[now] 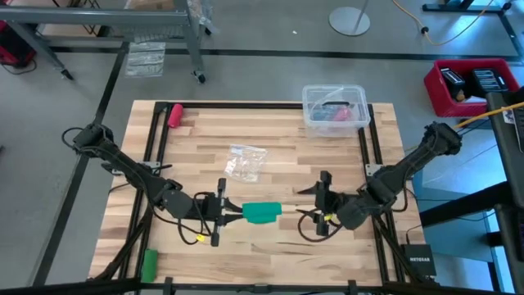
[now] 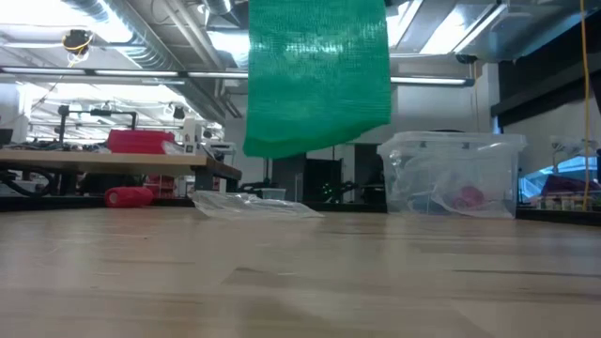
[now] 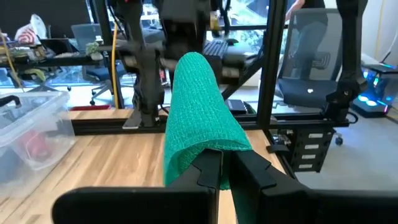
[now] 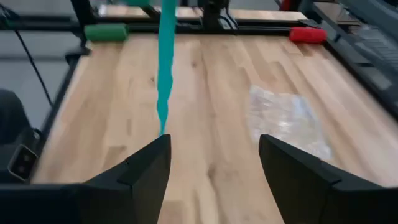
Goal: Roll bandage
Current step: Roll the green bandage
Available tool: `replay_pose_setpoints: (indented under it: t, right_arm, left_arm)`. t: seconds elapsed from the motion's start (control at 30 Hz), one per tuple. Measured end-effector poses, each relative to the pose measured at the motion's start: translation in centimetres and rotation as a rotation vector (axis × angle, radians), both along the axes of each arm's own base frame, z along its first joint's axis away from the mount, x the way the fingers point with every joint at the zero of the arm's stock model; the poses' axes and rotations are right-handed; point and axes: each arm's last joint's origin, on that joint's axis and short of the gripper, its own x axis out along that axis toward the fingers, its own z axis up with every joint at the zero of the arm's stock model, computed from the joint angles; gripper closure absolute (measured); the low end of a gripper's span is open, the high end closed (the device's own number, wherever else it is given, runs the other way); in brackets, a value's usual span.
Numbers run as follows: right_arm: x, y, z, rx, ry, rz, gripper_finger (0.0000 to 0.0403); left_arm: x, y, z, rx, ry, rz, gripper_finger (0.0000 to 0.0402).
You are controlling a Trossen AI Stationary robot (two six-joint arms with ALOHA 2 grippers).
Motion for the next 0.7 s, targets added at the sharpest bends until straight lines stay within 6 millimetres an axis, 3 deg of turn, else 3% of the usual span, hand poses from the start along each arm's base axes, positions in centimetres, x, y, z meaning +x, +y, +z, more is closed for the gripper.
replay_pose_setpoints:
  t: [0.2,0.3,0.5,0.7]
  right_arm:
    - [0.5,0.2,-3.3,0.097,-0.174,0.039,0.0155]
    - [0.7,0.2,-4.4,0.095,-0.169,0.031,0.0155]
    - [1.1,-0.1,-4.3,0.087,-0.202,-0.021,0.0155]
    - [1.7,0.0,-5.0,0.09,-0.167,0.043,0.0155]
  left_arm:
    - [0.0,0.0,0.0,0.012,0.0,0.0,0.0389]
    - [0.0,0.0,0.0,0.014,0.001,0.0,0.0389]
    - [0.0,0.0,0.0,0.017,-0.001,0.0,0.0389]
    - [0.1,0.0,0.4,0.0,-0.028,0.0,0.0389]
